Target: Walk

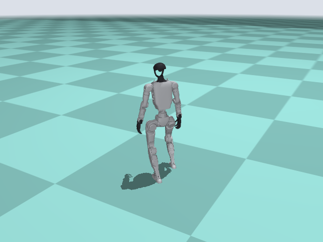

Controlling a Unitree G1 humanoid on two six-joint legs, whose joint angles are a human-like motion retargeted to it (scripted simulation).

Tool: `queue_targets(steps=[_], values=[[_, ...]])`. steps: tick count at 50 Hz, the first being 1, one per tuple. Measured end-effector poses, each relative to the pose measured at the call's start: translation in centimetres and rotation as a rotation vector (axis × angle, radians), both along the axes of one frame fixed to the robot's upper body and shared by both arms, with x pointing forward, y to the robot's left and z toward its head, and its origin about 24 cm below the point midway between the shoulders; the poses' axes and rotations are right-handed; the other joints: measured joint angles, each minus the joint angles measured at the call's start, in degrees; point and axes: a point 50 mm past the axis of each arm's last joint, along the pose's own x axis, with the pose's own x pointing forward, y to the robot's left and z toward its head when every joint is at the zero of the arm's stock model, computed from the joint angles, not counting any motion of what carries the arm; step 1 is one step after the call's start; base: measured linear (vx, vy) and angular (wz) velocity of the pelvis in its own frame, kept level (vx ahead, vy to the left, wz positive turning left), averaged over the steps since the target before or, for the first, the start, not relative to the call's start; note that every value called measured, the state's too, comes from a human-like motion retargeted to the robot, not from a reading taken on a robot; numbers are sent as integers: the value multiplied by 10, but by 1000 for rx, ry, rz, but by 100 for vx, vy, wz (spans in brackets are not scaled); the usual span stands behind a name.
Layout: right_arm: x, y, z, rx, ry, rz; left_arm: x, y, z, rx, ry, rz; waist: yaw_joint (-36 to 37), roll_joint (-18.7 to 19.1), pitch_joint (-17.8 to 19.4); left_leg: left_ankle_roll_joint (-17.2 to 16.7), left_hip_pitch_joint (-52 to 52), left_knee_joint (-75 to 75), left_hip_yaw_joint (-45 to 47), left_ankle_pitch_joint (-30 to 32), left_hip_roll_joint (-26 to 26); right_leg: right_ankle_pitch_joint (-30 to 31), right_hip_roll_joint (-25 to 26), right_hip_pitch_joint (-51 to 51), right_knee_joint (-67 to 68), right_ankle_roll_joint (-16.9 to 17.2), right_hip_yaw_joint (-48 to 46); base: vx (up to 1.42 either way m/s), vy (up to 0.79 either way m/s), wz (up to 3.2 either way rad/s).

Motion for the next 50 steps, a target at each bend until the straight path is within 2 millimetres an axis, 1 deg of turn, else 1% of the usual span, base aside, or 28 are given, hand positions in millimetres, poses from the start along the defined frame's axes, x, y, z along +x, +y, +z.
queue_targets(steps=[3, 5, 10, 17, 23, 25, 33, 35, 39, 44, 47, 50], values=[[-1, 5, -1, 14, -2, 3, -4, 4, 0, 7, 10, 16, -4, -5, 2, 7, -10, 0, 0, 5, -11, -9, -8, -7, 26, -5, 1, -17, 13, 13], [-4, 9, -3, 25, 3, 1, -11, 4, -3, 9, 28, 26, -3, -8, 10, 9, -19, 24, 3, 1, -15, -19, -11, -8, 59, -10, 1, -18, 11, 9], [-3, 18, -4, 64, -14, -17, -20, 11, -4, 17, 53, 69, -12, -31, 8, 15, -31, 6, 0, 25, -39, -38, -24, -4, 123, -25, -2, -15, 9, 15], [-1, 27, -5, 100, -39, -51, -35, 15, -7, 15, 93, 119, -8, -69, 8, 18, -49, 7, 7, 50, -69, -59, -35, 31, 212, -43, -3, -14, 5, 6], [6, 30, -3, 108, -64, -69, -41, 16, -9, 16, 104, 135, 6, -100, 3, 23, -71, 3, 15, 74, -90, -51, -36, 75, 271, -41, 2, -14, 4, 1], [9, 31, -3, 107, -73, -70, -42, 17, -9, 19, 103, 132, 13, -111, 0, 24, -79, -4, 18, 84, -97, -43, -34, 91, 286, -36, 6, -15, 4, 1], [26, 32, 3, 90, -112, -47, -34, 20, -6, 55, 79, 56, 44, -152, -14, 30, -124, -29, 32, 129, -125, -7, -7, 148, 310, 2, 30, -18, 2, 2], [32, 31, 5, 82, -126, -34, -30, 20, -4, 69, 71, 27, 52, -160, -17, 29, -136, -37, 36, 142, -130, -4, 1, 160, 301, 10, 35, -22, -1, 2], [47, 31, 10, 61, -161, -2, -22, 21, -2, 96, 55, -30, 66, -172, -22, 24, -161, -51, 45, 168, -138, -21, 13, 182, 260, 20, 40, -25, -2, 1], [66, 29, 19, 33, -219, 43, -11, 19, 1, 118, 30, -86, 79, -171, -23, 7, -191, -57, 53, 196, -135, -75, 27, 206, 174, 10, 39, -28, -4, -1], [76, 29, 24, 19, -249, 72, -4, 17, 3, 125, 12, -108, 85, -158, -21, -8, -211, -50, 53, 205, -124, -116, 37, 215, 120, -8, 30, -26, -4, -9], [85, 30, 29, 10, -275, 97, 2, 14, 4, 125, -6, -121, 90, -141, -18, -33, -230, -41, 39, 219, -115, -143, 50, 219, 79, -24, 20, -23, -4, -17]])
